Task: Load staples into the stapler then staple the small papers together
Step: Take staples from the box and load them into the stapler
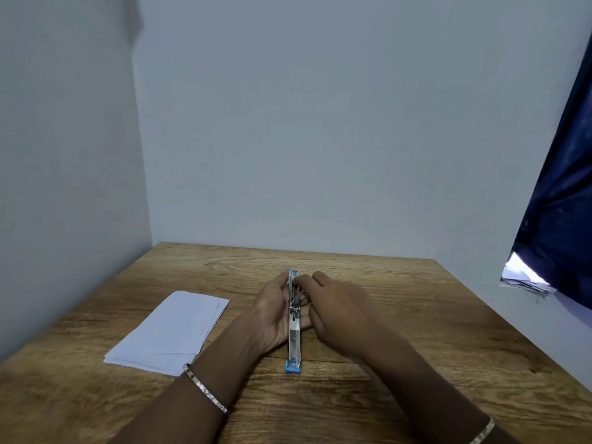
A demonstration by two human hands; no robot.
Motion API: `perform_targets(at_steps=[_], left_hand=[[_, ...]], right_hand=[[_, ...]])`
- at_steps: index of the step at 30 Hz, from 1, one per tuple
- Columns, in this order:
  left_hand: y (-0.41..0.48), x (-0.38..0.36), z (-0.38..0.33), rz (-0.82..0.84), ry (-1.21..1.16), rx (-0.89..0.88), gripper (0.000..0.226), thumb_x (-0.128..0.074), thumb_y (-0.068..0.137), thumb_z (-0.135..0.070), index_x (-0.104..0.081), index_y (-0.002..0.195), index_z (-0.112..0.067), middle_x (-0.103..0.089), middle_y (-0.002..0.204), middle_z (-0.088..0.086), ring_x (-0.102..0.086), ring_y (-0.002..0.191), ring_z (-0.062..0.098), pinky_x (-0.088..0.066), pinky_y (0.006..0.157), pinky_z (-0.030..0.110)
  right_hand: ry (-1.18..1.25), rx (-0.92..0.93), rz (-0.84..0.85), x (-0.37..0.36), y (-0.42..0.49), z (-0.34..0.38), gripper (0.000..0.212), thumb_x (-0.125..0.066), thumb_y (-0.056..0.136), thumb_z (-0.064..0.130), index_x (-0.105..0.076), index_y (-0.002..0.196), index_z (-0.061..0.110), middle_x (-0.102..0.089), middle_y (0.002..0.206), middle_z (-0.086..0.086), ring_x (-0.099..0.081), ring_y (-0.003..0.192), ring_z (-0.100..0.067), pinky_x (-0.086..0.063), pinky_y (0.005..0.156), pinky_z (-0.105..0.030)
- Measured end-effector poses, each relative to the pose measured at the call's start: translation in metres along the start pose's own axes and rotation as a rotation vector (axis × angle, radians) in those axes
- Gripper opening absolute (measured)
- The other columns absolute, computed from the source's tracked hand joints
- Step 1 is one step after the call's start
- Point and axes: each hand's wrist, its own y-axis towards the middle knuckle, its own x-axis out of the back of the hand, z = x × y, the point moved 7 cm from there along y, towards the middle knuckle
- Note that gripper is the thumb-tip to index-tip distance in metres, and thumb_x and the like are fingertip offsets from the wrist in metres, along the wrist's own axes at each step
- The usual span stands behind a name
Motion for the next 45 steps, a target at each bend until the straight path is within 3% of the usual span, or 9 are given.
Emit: perform_targets(at_steps=[5, 11, 15, 18, 20, 26, 34, 39, 45], left_hand=[[0.001, -0.001, 0.002, -0.016, -0.047, 0.009, 0.066, -0.027, 0.106, -0.05, -0.062, 0.09, 0.003, -0.065, 0.068, 0.016, -0.068, 0.063, 0.029, -0.061, 0.058, 0.038], [0.004, 0.002, 0.001, -0.046, -0.095, -0.003, 0.081, -0.021, 0.103, -0.06, -0.059, 0.068, 0.002, -0.062, 0.077, 0.021, -0.068, 0.061, 0.031, -0.06, 0.051, 0.04], [0.004, -0.003, 0.001, 0.014, -0.153, 0.012, 0.086, -0.02, 0.1, -0.066, -0.057, 0.104, 0.012, -0.064, 0.094, 0.027, -0.066, 0.092, 0.042, -0.056, 0.084, 0.052], [0.002, -0.005, 0.0, 0.037, -0.154, 0.012, 0.084, -0.02, 0.099, -0.066, -0.055, 0.111, 0.01, -0.068, 0.094, 0.027, -0.073, 0.08, 0.039, -0.064, 0.064, 0.047], [0.001, -0.006, 0.001, 0.046, -0.121, 0.01, 0.085, -0.02, 0.1, -0.064, -0.059, 0.113, 0.01, -0.074, 0.091, 0.027, -0.076, 0.076, 0.038, -0.063, 0.058, 0.046], [0.005, -0.011, 0.006, 0.108, -0.091, 0.009, 0.096, -0.018, 0.1, -0.065, -0.078, 0.084, 0.009, -0.076, 0.087, 0.024, -0.078, 0.08, 0.035, -0.064, 0.068, 0.05], [0.008, -0.008, 0.005, 0.073, -0.03, -0.009, 0.084, -0.019, 0.101, -0.065, -0.064, 0.119, 0.004, -0.071, 0.098, 0.022, -0.073, 0.091, 0.035, -0.059, 0.081, 0.05], [0.006, -0.01, 0.007, 0.083, 0.001, -0.013, 0.077, -0.02, 0.101, -0.063, -0.066, 0.104, -0.003, -0.071, 0.091, 0.019, -0.073, 0.083, 0.032, -0.056, 0.081, 0.047], [0.007, -0.011, 0.005, 0.093, 0.013, -0.033, 0.074, -0.02, 0.103, -0.059, -0.062, 0.121, -0.001, -0.074, 0.089, 0.018, -0.074, 0.078, 0.028, -0.062, 0.068, 0.04]], right_hand=[[0.202, -0.054, 0.016, -0.004, -0.002, -0.009, 0.057, -0.047, 0.095, 0.019, -0.034, 0.149, 0.031, -0.055, 0.125, 0.002, -0.061, 0.101, -0.023, -0.048, 0.076, -0.034], [0.336, -0.028, -0.079, 0.003, -0.003, -0.016, 0.046, -0.052, 0.089, 0.019, -0.047, 0.132, 0.035, -0.047, 0.103, 0.017, -0.056, 0.088, -0.009, -0.051, 0.075, -0.035], [0.517, -0.032, -0.078, 0.006, -0.002, -0.019, 0.04, -0.061, 0.08, 0.025, -0.06, 0.119, 0.033, -0.057, 0.098, 0.012, -0.059, 0.088, -0.003, -0.054, 0.075, -0.028], [0.674, -0.052, -0.114, 0.008, 0.0, -0.02, 0.028, -0.068, 0.083, 0.034, -0.066, 0.111, 0.033, -0.066, 0.094, 0.014, -0.064, 0.078, -0.002, -0.051, 0.067, -0.015], [0.723, -0.073, -0.152, 0.008, 0.002, -0.021, 0.014, -0.066, 0.09, 0.032, -0.071, 0.102, 0.028, -0.072, 0.088, 0.013, -0.067, 0.074, -0.004, -0.055, 0.066, -0.025], [0.743, -0.136, -0.222, 0.005, 0.0, -0.028, 0.008, -0.063, 0.096, 0.019, -0.07, 0.097, 0.023, -0.076, 0.081, 0.008, -0.071, 0.076, -0.002, -0.058, 0.07, -0.029], [0.594, -0.129, -0.208, 0.002, 0.001, -0.023, 0.01, -0.052, 0.102, 0.029, -0.06, 0.098, 0.027, -0.064, 0.086, 0.004, -0.054, 0.084, -0.011, -0.047, 0.07, -0.035], [0.503, -0.116, -0.166, 0.002, 0.0, -0.023, 0.017, -0.041, 0.105, 0.038, -0.056, 0.104, 0.03, -0.062, 0.087, 0.003, -0.052, 0.085, -0.01, -0.048, 0.069, -0.035], [0.446, -0.072, -0.167, 0.004, 0.0, -0.014, 0.015, -0.038, 0.105, 0.035, -0.051, 0.109, 0.029, -0.058, 0.097, 0.006, -0.049, 0.092, -0.012, -0.045, 0.08, -0.036]])
